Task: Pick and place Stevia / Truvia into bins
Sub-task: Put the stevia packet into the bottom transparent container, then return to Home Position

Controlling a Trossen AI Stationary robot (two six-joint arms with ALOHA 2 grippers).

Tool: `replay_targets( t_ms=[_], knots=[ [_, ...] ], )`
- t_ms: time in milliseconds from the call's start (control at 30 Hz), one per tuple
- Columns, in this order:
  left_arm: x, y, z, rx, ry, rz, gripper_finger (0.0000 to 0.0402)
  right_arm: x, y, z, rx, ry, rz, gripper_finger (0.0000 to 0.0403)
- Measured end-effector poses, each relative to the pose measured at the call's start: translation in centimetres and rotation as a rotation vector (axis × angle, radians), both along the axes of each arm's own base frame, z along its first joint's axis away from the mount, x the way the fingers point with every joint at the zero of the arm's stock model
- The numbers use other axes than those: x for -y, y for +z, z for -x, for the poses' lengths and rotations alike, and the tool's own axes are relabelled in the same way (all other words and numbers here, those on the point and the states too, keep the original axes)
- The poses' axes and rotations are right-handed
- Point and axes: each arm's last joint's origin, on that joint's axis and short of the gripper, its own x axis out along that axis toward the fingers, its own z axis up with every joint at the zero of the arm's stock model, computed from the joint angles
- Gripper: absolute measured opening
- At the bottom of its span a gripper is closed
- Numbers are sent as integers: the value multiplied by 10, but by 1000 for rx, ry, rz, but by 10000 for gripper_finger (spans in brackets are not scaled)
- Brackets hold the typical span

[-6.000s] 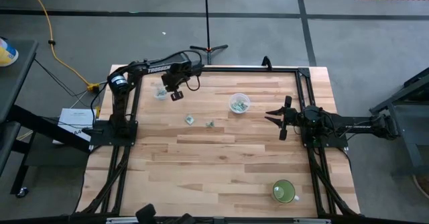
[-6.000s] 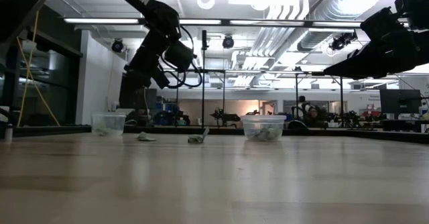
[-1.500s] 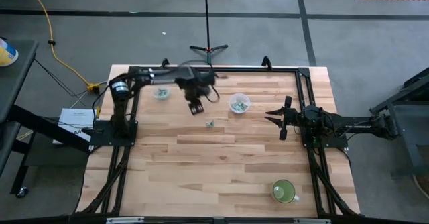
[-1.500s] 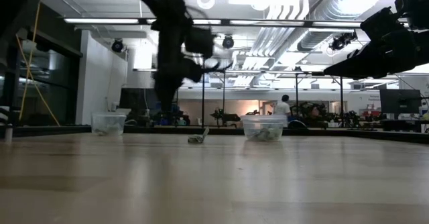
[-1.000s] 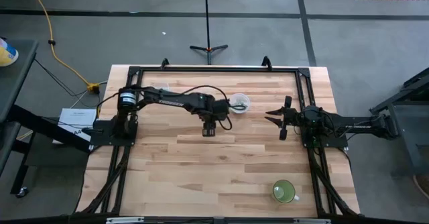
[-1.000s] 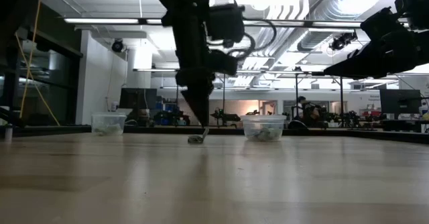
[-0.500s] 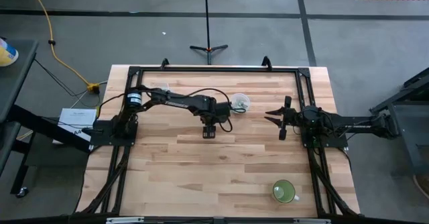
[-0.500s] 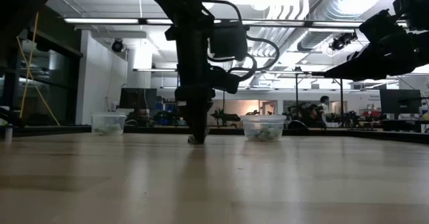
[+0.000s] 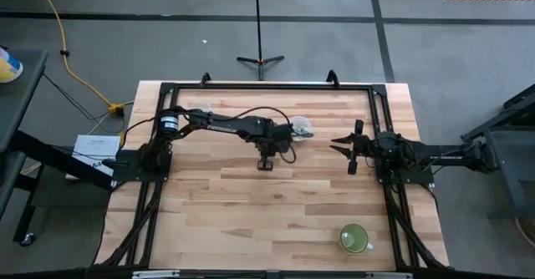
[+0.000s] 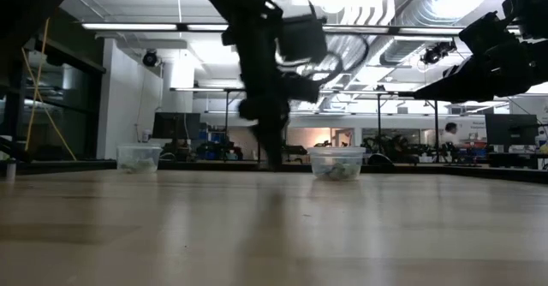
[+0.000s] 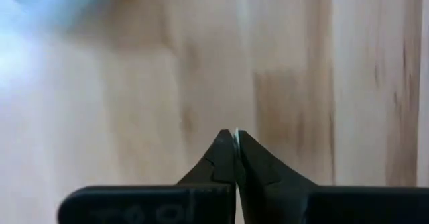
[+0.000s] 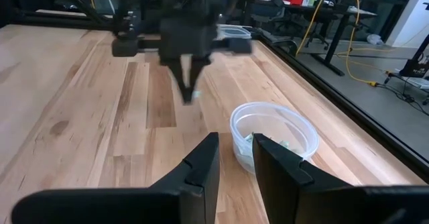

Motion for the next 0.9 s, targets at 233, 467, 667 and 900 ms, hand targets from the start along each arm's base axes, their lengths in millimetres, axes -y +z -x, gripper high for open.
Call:
replay_targets(
  t_ms=[233, 467, 667, 900],
  knots=[
    [-8, 38, -32, 293, 18, -125, 45, 0, 0, 0, 4, 0, 0, 83],
    [-31, 42, -44, 448, 35, -185, 32, 0, 0, 0, 4, 0, 0, 83],
    [-60, 26, -45, 440, 94, -166, 79, 0, 0, 0, 3, 0, 0, 83],
    [-66, 22, -44, 466, 112, -45, 147, 0, 0, 0, 2, 1, 4, 83]
  ],
)
